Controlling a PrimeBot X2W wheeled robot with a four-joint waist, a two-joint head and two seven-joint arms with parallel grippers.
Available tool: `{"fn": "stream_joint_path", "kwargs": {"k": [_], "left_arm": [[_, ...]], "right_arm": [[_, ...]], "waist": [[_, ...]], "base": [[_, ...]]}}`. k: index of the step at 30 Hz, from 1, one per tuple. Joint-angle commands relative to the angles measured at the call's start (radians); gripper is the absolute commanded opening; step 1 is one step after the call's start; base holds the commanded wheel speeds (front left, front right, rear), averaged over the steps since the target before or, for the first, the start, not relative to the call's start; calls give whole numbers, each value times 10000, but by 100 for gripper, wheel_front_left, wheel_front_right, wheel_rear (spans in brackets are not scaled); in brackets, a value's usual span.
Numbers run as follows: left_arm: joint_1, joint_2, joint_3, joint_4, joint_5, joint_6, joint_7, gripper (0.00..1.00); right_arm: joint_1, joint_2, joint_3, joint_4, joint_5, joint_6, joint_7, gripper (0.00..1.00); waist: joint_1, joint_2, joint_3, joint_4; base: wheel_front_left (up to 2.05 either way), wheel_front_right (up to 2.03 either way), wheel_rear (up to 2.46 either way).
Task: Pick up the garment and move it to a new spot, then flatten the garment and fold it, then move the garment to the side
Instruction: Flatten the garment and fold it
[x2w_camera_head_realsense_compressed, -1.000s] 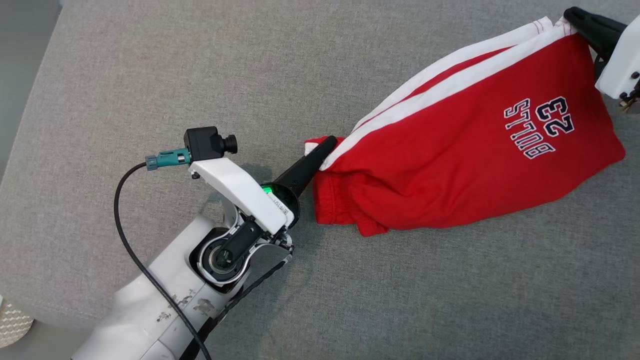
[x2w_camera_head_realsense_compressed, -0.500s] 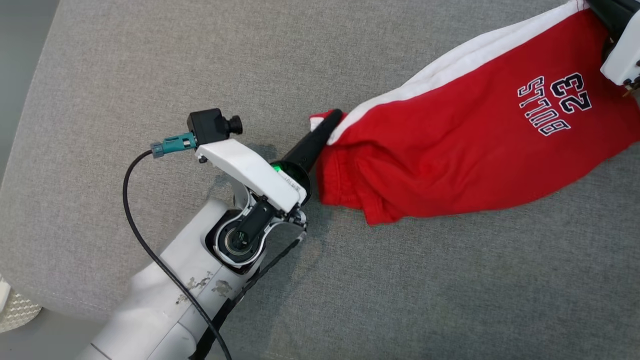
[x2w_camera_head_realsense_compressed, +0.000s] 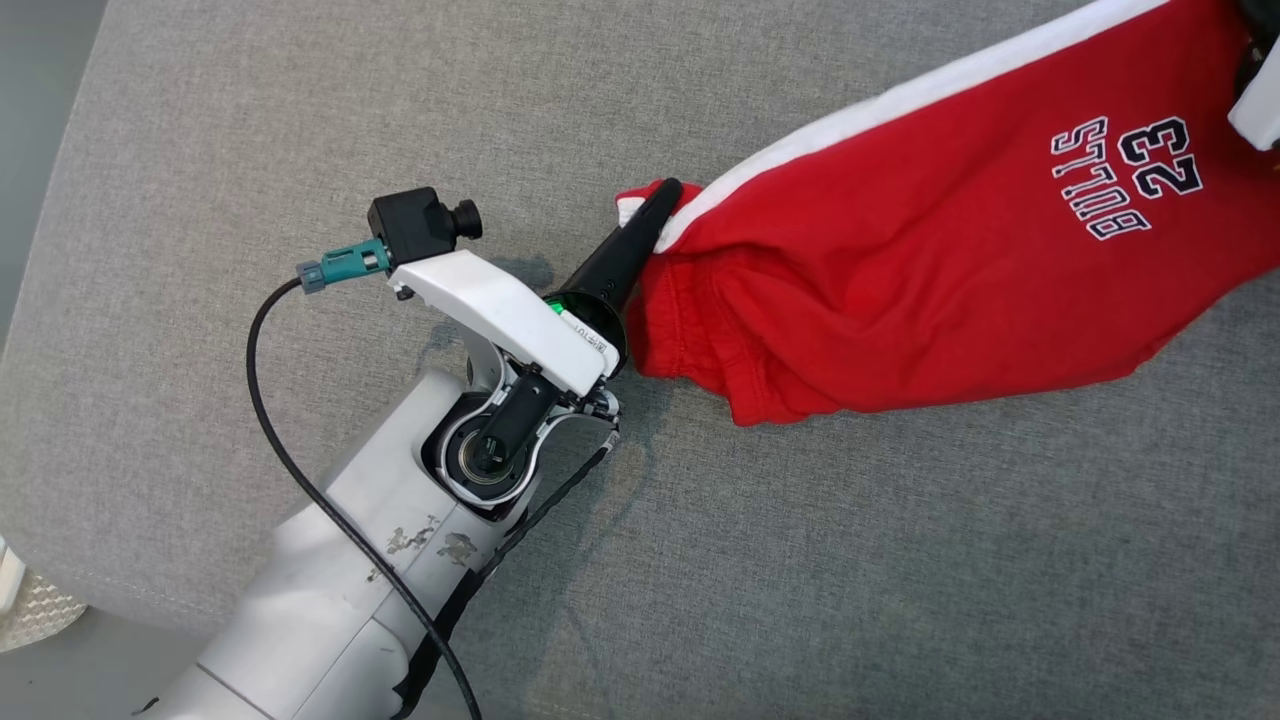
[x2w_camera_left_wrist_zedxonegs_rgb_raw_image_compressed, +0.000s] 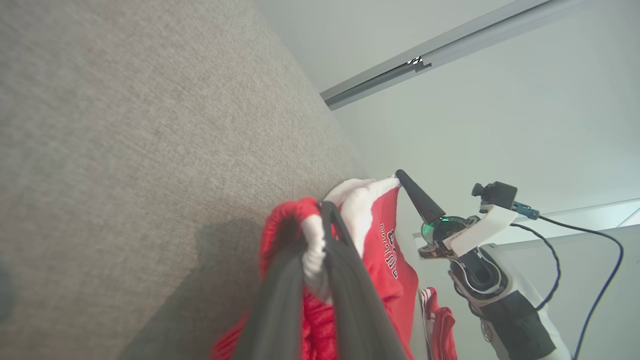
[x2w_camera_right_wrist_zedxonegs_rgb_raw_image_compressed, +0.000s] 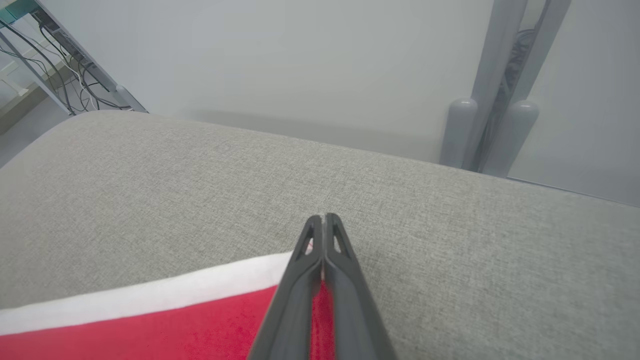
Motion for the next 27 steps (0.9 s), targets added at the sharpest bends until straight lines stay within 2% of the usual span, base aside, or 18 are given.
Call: {"fn": "stream_joint_path", "kwargs": {"k": [1,2,10,18,20,24,27], "left_arm": [[-38,49,-29,231,146,-6,0,74],[-31,56,-45,286,193,-6,-22,100],[-67,63,-36,957,440,2,-335,100],[-160,582,-209,2057,1787,103,-1853,100],[-115,776,-248,2246,2296,274,-2261,100],[101,1189,-26,2342,3616,898,-2638,100],[534,1408,953,1699,5049,1445,-2644,100]], "right_arm": [[-106,68,-27,218,77,-5,-180,100],[-72,136,36,273,55,-5,-137,100],[68,338,158,950,-1,-5,-686,100],[613,817,482,1362,-558,-5,-2347,100],[812,1004,530,1157,-610,-5,-2689,100],[1207,1048,580,767,-971,-5,-3090,100],[1525,1185,252,445,-1337,-5,-3199,100]], "waist": [[0,0,-11,-22],[0,0,-24,-38],[0,0,-347,-171],[0,0,-1405,-681],[0,0,-1731,-876],[0,0,-2340,-1282],[0,0,-2740,-1586]], "base": [[0,0,0],[0,0,0],[0,0,0],[0,0,0],[0,0,0],[0,0,0],[0,0,0]]}}
